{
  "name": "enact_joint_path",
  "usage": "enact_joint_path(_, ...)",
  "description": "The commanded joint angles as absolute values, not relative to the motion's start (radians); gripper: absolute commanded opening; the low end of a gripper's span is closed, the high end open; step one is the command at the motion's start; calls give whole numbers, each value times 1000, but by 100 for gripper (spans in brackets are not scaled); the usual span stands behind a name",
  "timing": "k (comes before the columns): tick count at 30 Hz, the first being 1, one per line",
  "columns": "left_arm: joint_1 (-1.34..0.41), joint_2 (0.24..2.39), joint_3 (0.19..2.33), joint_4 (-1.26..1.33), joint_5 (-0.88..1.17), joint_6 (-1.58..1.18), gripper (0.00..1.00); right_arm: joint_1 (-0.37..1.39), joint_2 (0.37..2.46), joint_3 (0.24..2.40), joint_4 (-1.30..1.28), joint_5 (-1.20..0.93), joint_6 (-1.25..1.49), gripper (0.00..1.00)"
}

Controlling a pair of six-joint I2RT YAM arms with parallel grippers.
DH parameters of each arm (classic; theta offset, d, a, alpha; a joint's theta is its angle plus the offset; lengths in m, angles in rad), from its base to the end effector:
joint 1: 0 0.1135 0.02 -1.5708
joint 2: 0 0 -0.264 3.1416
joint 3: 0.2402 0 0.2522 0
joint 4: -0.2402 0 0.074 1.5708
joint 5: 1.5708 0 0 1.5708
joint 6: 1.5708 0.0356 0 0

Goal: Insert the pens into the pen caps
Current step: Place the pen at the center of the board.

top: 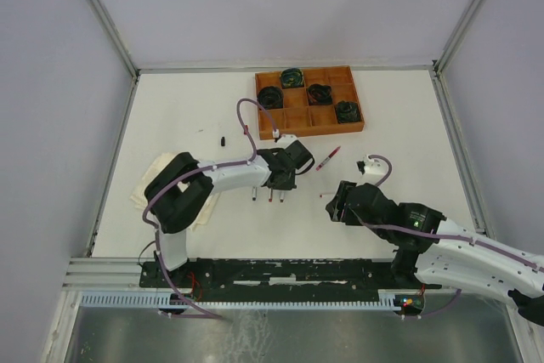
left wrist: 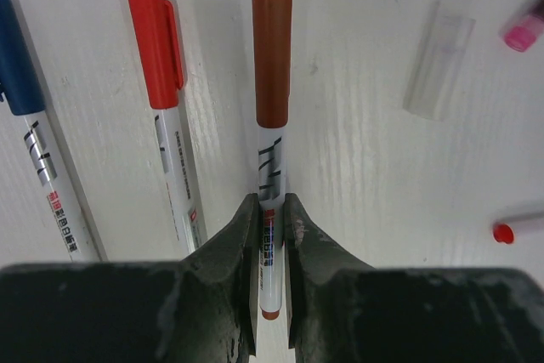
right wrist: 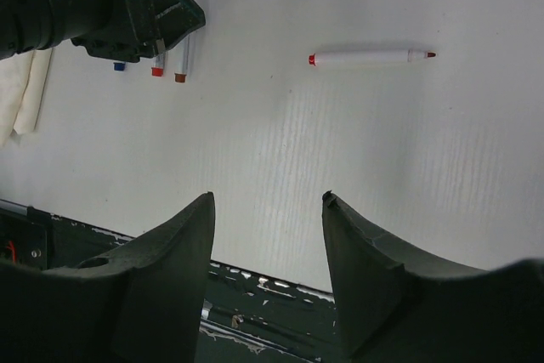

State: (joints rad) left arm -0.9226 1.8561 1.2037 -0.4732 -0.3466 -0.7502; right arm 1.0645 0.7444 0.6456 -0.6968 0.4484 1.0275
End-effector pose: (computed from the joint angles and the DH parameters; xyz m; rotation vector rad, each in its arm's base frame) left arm 0.2340 -0.2890 0.1688 0.1207 2.5875 -0.1312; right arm 0.0861 0.1235 0.2521 0.1733 2.3275 0.5555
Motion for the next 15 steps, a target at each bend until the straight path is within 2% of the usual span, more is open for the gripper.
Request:
enact_joint_path(1, -912, 1899, 1259, -462, -385, -785, 3, 1062, 743, 651, -670, 452, 1021, 61)
enact_joint_path(7, -895, 1934, 1278, -466, -387, -785, 3, 1062, 754, 654, -672, 451, 1014, 61)
enact_joint_path(15, -894, 1926, 1249, -478, -387, -805, 15, 1063, 768, 655, -668, 449, 1008, 61)
